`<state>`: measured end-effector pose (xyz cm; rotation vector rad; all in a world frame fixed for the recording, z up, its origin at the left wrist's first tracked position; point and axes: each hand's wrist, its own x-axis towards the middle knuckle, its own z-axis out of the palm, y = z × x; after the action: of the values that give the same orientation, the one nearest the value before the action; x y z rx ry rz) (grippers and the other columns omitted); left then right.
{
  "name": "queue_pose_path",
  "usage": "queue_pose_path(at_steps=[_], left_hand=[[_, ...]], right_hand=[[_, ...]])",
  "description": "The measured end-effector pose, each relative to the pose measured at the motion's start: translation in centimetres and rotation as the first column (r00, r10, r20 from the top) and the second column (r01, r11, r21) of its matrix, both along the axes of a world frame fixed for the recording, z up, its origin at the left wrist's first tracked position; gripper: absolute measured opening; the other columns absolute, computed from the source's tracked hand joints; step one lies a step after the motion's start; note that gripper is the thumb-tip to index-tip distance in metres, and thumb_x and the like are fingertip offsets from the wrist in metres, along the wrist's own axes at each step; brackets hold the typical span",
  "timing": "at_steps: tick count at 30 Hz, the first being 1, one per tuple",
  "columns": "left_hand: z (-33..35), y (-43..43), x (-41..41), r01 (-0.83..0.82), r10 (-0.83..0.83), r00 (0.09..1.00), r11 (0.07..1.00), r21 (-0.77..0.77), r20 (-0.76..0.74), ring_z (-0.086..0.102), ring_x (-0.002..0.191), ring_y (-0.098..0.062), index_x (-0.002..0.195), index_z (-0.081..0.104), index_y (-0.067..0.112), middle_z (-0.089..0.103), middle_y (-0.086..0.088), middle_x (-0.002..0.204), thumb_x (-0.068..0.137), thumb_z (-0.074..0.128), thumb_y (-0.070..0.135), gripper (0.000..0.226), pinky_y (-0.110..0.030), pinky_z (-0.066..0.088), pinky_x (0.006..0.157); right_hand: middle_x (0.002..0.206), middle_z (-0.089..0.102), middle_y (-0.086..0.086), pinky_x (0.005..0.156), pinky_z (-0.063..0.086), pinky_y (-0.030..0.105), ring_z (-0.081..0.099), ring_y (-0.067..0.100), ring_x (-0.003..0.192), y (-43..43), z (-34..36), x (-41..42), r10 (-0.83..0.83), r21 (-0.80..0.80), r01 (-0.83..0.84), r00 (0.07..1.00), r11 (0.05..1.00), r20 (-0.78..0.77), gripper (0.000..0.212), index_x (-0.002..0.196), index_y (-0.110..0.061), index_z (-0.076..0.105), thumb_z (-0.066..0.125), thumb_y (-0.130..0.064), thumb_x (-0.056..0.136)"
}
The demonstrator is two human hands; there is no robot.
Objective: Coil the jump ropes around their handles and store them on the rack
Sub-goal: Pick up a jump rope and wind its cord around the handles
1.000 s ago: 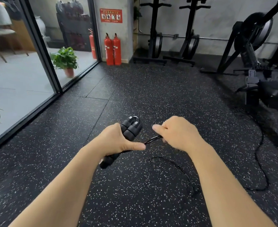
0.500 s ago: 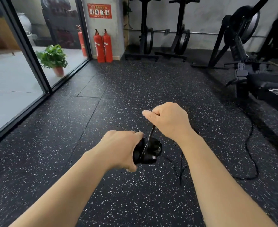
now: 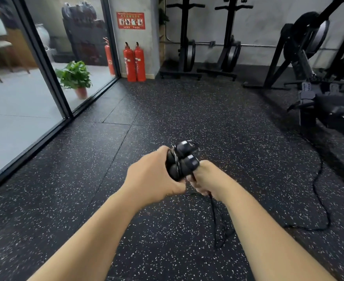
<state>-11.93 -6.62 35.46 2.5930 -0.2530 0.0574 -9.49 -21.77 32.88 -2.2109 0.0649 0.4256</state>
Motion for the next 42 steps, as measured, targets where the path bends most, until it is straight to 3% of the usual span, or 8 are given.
queue_pose_path(at_steps=[4, 8, 15, 20, 24, 32, 38, 42], left_hand=[[-0.9, 1.8, 1.8, -0.219, 0.223, 0.975, 0.968, 0.127, -0.021, 0.059, 0.072, -0.014, 0.097, 0.046, 0.024, 0.058, 0.009, 0.079, 0.064, 0.074, 0.045, 0.047, -0.029, 0.045, 0.061], [-1.6, 3.3, 3.2, -0.344, 0.355, 0.934, 0.923, 0.173, -0.033, 0.059, 0.073, -0.018, 0.099, 0.047, 0.02, 0.054, 0.008, 0.077, 0.065, 0.074, 0.044, 0.051, -0.029, 0.04, 0.059], [-2.7, 4.1, 3.7, -0.372, 0.397, 0.917, 0.884, 0.284, -0.033, 0.058, 0.075, -0.023, 0.097, 0.045, 0.018, 0.058, 0.005, 0.083, 0.07, 0.072, 0.042, 0.045, -0.03, 0.041, 0.063], [-3.1, 1.3, 2.8, -0.105, 0.087, 0.994, 0.841, 0.53, 0.06, 0.065, 0.091, -0.023, 0.104, 0.047, 0.022, 0.063, 0.003, 0.101, 0.079, 0.067, 0.037, 0.035, -0.031, 0.037, 0.065], [-2.8, -0.6, 1.5, 0.214, -0.305, 0.952, 0.744, 0.633, 0.037, 0.06, 0.097, -0.02, 0.101, 0.05, 0.025, 0.055, 0.007, 0.097, 0.083, 0.063, 0.039, 0.027, -0.031, 0.033, 0.074], [-2.4, -0.6, 0.9, 0.42, -0.501, 0.861, 0.798, 0.431, 0.088, 0.05, 0.095, -0.014, 0.096, 0.042, 0.031, 0.048, 0.014, 0.089, 0.077, 0.05, 0.059, 0.035, -0.047, 0.025, 0.112], [-1.2, -0.7, 0.2, 0.372, -0.39, 0.915, 0.914, 0.159, 0.101, 0.053, 0.081, -0.01, 0.091, 0.045, 0.026, 0.05, 0.014, 0.082, 0.065, 0.072, 0.043, 0.041, -0.032, 0.042, 0.079], [-0.7, -0.6, 0.1, 0.228, -0.228, 0.973, 0.963, -0.141, 0.016, 0.06, 0.079, -0.013, 0.097, 0.045, 0.029, 0.059, 0.01, 0.085, 0.064, 0.077, 0.023, 0.045, -0.034, 0.051, 0.07]], right_hand=[[0.063, 0.056, 0.002, 0.056, 0.042, 0.029, 0.051, 0.017, 0.058, 1.0, -0.8, 0.2, -0.057, -0.129, 0.073, 0.99, 0.989, 0.127, 0.045, 0.063, -0.012, 0.058, 0.036, -0.031, 0.098], [0.074, 0.066, 0.005, 0.075, 0.05, 0.036, 0.06, 0.024, 0.072, 1.8, -0.4, -0.6, 0.031, -0.322, 0.045, 0.974, 0.946, 0.226, 0.053, 0.071, -0.014, 0.07, 0.032, -0.041, 0.096], [0.07, 0.048, -0.002, 0.058, 0.03, 0.032, 0.048, 0.021, 0.067, 4.6, 3.3, -3.5, 0.231, -0.567, 0.032, 0.894, 0.823, 0.385, 0.044, 0.062, -0.019, 0.038, 0.034, -0.038, 0.101], [0.082, 0.061, 0.003, 0.047, 0.017, 0.029, 0.042, 0.022, 0.068, 4.6, 5.2, -3.1, 0.479, -0.709, 0.076, 0.685, 0.702, 0.548, 0.034, 0.072, -0.022, 0.043, 0.035, -0.038, 0.101], [0.061, 0.044, -0.006, 0.049, 0.02, 0.028, 0.044, 0.02, 0.067, 1.8, 4.4, -1.0, 0.495, -0.731, 0.064, 0.695, 0.68, 0.522, 0.051, 0.057, -0.016, 0.039, 0.035, -0.045, 0.099], [0.039, 0.03, -0.005, 0.049, 0.028, 0.03, 0.032, 0.015, 0.042, -2.2, 2.7, 0.9, 0.195, -0.414, 0.041, 0.838, 0.909, 0.51, 0.07, 0.043, -0.014, 0.028, 0.046, -0.061, 0.091], [0.045, 0.029, -0.006, 0.061, 0.031, 0.035, 0.029, 0.015, 0.048, -2.2, 0.8, 1.2, 0.012, 0.065, -0.03, 0.965, 0.997, 0.262, 0.069, 0.041, -0.018, 0.027, 0.045, -0.061, 0.092], [0.052, 0.043, 0.008, 0.049, 0.036, 0.026, 0.039, 0.017, 0.042, -1.1, -0.2, 0.7, 0.017, 0.34, -0.038, 0.998, 0.94, 0.065, 0.044, 0.062, 0.003, 0.046, 0.042, -0.018, 0.1]])
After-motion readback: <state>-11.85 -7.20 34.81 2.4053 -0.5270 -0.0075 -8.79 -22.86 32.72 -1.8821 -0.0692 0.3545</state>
